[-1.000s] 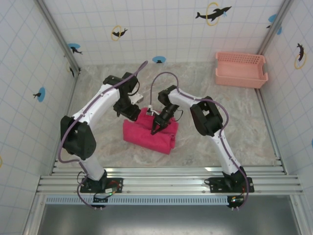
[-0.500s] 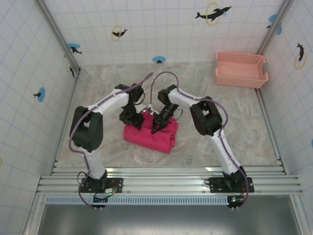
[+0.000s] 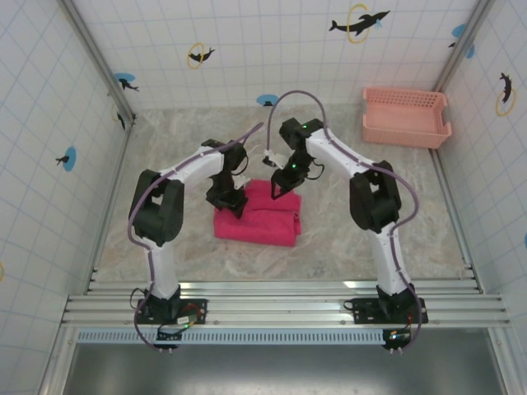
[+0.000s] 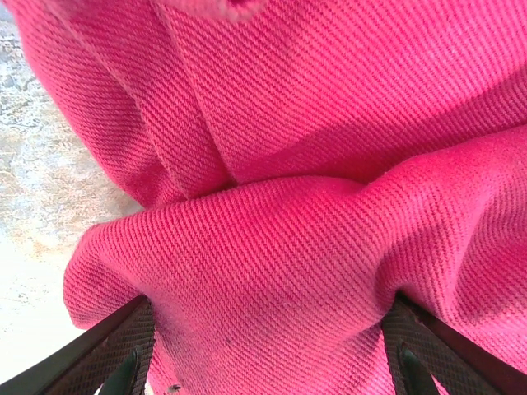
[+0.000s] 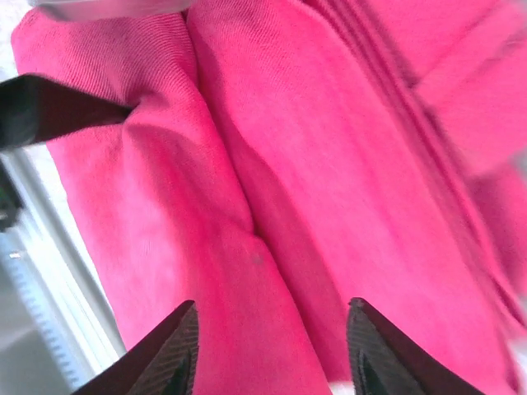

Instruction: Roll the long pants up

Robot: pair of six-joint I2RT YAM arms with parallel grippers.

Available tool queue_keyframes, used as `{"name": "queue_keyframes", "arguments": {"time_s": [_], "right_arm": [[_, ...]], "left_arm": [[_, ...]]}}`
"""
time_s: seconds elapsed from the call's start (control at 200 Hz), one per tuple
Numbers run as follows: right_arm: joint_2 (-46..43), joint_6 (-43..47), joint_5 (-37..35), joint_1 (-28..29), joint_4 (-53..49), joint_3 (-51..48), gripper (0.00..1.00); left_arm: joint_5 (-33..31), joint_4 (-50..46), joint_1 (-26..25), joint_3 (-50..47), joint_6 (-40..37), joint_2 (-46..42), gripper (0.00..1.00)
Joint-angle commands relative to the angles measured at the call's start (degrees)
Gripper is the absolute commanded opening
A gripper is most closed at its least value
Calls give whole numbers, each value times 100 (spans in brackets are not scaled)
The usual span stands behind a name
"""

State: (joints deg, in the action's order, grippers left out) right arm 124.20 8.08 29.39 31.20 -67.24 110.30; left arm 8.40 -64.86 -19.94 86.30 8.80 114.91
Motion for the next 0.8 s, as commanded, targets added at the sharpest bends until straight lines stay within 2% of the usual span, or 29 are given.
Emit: {"name": "queue_keyframes", "arguments": {"time_s": [0.0, 0.075, 0.19, 0.34, 0.566, 0.796], "right_arm": [[-1067, 321, -1255, 402, 285, -912, 54], [-1668, 485, -1734, 739, 785, -1814, 55], [-2497, 833, -2402, 1586, 1727, -3126, 59], [-2770, 1241, -3505, 2632, 2712, -4167, 60], [-2433, 1340, -4353, 3126, 3758, -4623, 60], [-1829, 1995, -4941, 3457, 4336, -4649, 60]], "left_arm": [[-302, 237, -36, 39, -115, 374, 73], [-301, 245, -40, 79, -115, 400, 73], [-323, 255, -36, 122, -109, 452, 73], [-368, 316, -40, 65, -312, 444, 74], [-488, 451, -50, -232, -411, 302, 75], [-560, 515, -46, -351, -457, 277, 75]]}}
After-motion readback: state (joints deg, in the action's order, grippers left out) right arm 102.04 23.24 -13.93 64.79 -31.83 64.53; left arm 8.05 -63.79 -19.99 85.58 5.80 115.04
